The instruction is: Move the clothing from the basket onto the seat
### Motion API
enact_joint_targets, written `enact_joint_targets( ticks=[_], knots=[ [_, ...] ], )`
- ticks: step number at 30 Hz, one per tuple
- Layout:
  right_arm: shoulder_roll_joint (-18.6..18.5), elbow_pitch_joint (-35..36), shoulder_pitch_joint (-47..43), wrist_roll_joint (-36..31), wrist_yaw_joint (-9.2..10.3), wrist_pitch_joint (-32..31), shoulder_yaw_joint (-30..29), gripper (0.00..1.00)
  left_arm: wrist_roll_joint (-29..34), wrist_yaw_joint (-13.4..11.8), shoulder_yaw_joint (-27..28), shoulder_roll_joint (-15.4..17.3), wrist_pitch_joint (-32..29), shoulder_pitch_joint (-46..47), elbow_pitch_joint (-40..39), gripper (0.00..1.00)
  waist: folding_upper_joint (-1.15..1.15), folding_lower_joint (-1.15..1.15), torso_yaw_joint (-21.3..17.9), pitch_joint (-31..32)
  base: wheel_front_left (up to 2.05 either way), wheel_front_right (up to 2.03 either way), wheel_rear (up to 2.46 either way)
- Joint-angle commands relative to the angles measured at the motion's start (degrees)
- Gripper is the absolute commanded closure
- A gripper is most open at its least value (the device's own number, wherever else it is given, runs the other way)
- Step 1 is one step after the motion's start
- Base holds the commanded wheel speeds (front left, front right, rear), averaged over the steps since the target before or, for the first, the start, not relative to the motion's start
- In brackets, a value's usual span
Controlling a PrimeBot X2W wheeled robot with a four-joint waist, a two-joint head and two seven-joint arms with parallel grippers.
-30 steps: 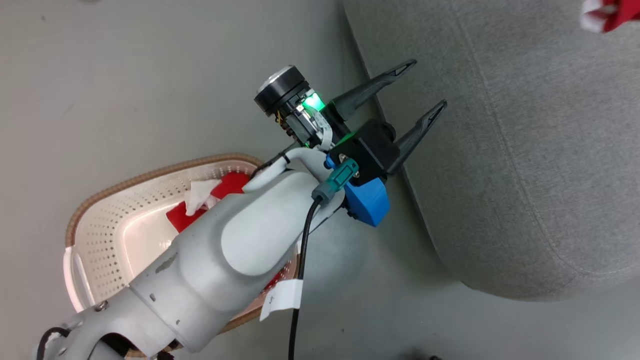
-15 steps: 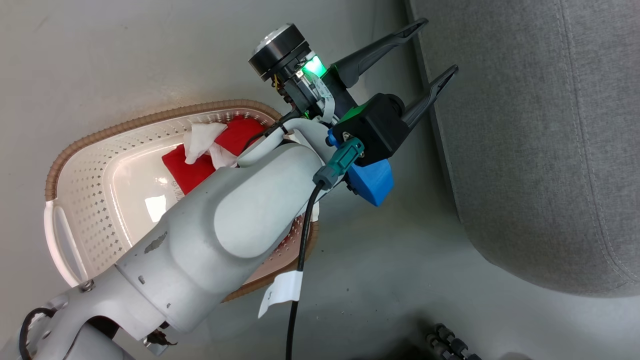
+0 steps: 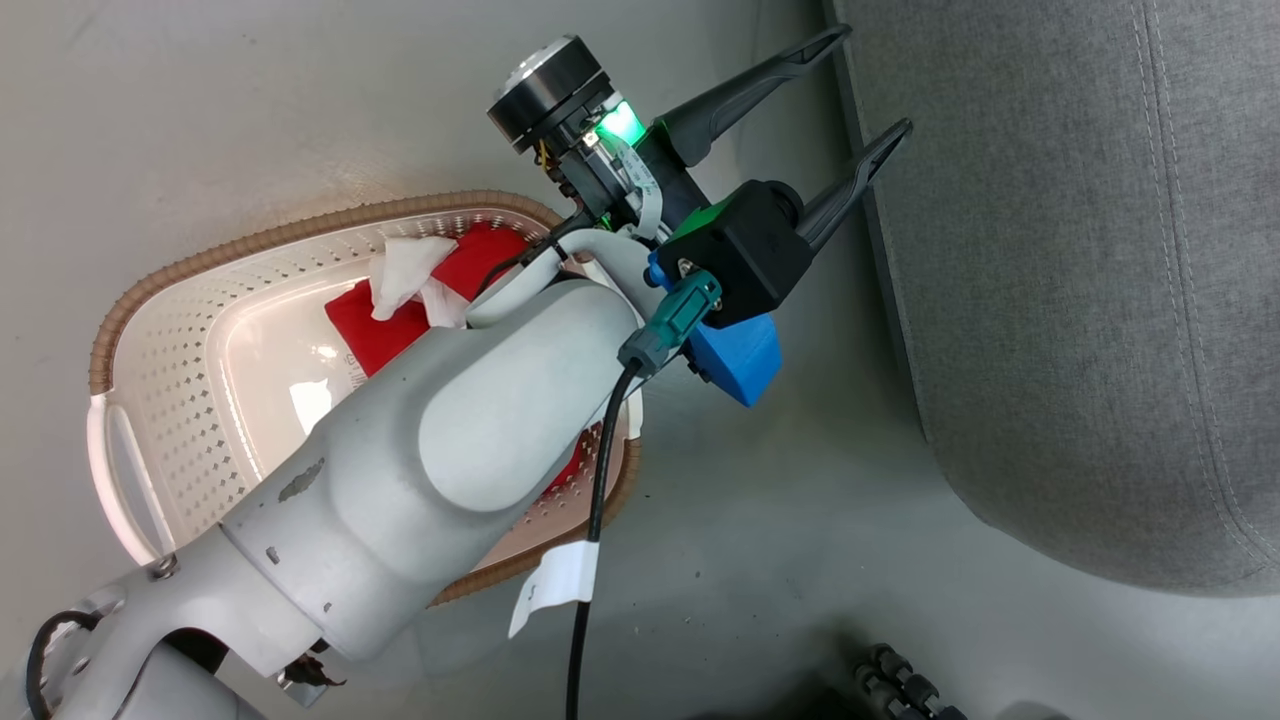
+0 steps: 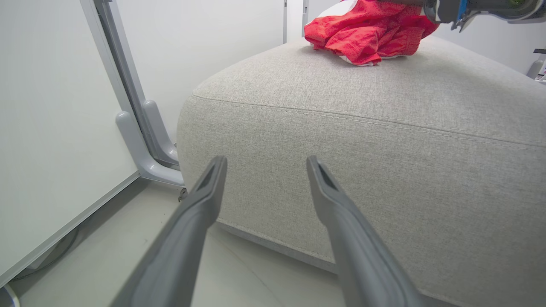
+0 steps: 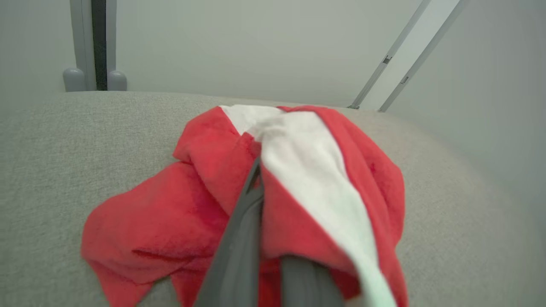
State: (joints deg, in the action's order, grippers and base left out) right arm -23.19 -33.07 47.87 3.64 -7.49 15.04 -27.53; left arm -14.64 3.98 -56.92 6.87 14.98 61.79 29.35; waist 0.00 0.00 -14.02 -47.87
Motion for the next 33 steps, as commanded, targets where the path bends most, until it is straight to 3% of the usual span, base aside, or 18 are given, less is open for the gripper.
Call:
enact_joint_targets(
  ticks=[1,4,5,6,7,23,33],
  knots=[
    [0.31,-0.36,-0.73,0.1,-0.01,0.23,0.21,1.0,-0.14,-0.29,-0.13,0.14,0.2,0.77,-0.19,0.0,0.0,0.0,0.06,0.1,0.0,0.0,0.0],
    [1.45,-0.89,-1.62,0.45,-0.01,0.23,-0.02,1.0,-0.29,-0.38,-0.23,0.07,0.22,0.52,-0.18,0.0,0.0,0.0,0.15,0.51,0.0,0.0,0.0],
    [1.64,-0.43,-1.92,0.57,-0.01,0.23,-0.41,0.81,-0.39,-0.4,-0.19,0.09,0.22,0.44,-0.15,0.0,0.0,0.0,0.18,0.7,0.0,0.0,0.0],
    [2.07,0.16,-2.39,0.59,-0.01,0.23,-0.83,0.51,-0.38,-0.47,-0.14,0.11,0.23,0.32,-0.1,0.0,0.0,0.0,0.2,0.99,0.0,0.0,0.0],
    [2.58,0.61,-3.07,0.63,-0.01,0.23,-0.95,0.0,-0.39,-0.57,-0.1,0.08,0.23,0.16,-0.07,0.0,0.0,0.0,0.23,1.29,0.0,0.0,0.0],
    [8.63,13.84,-21.51,-1.64,-0.01,0.23,-0.03,0.0,-2.14,-2.37,4.49,-1.01,0.26,-7.93,-3.7,0.0,0.0,0.0,0.81,14.28,0.0,0.0,0.0],
    [8.54,22.11,-25.48,-1.84,-0.01,0.22,9.14,0.0,-2.55,-5.16,15.8,-0.08,0.24,-17.92,-8.47,0.0,0.0,0.0,6.09,24.97,0.0,0.0,0.0]
  ],
)
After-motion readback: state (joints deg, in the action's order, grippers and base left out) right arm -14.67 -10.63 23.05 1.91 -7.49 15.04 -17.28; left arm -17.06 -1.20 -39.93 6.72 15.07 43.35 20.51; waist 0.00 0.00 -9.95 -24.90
